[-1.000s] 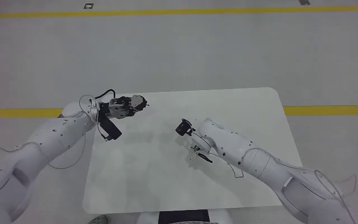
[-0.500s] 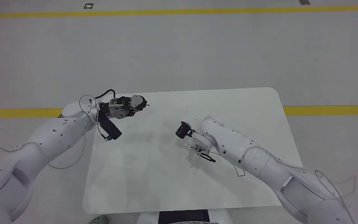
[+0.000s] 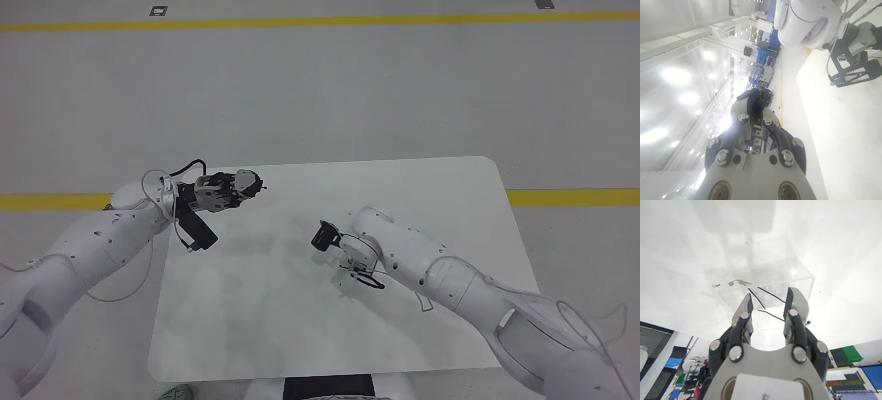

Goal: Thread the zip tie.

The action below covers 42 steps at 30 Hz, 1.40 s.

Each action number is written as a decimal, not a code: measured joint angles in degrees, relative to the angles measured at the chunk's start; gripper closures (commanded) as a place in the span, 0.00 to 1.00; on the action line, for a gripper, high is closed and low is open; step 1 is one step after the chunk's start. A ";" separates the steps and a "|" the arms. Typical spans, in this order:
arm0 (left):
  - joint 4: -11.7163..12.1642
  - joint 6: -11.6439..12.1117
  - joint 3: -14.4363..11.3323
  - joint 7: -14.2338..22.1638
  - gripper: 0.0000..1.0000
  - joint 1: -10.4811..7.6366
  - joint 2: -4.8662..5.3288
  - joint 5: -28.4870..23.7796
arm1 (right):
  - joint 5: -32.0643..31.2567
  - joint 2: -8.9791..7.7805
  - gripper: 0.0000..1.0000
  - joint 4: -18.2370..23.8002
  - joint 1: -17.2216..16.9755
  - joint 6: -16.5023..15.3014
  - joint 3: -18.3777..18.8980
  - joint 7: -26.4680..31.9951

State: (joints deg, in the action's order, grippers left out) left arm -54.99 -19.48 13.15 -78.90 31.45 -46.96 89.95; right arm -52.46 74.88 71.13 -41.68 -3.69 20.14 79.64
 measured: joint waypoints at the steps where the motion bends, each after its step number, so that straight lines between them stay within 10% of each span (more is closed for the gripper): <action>1: 0.00 0.00 0.00 0.00 1.00 0.00 0.00 0.00 | -0.03 0.19 0.64 -0.31 0.07 0.05 -0.17 0.00; 19: 0.00 0.00 0.00 0.00 1.00 0.00 0.00 0.00 | -2.07 2.23 1.00 -3.29 -0.28 0.86 0.19 0.00; 42: 0.00 0.00 0.00 0.00 1.00 0.00 0.00 0.00 | -2.61 -0.85 0.97 4.07 -2.17 1.83 4.28 0.00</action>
State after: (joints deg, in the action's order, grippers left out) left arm -54.99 -19.48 13.15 -78.90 31.45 -46.96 89.95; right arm -55.07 74.03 75.20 -43.84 -1.86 24.42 79.64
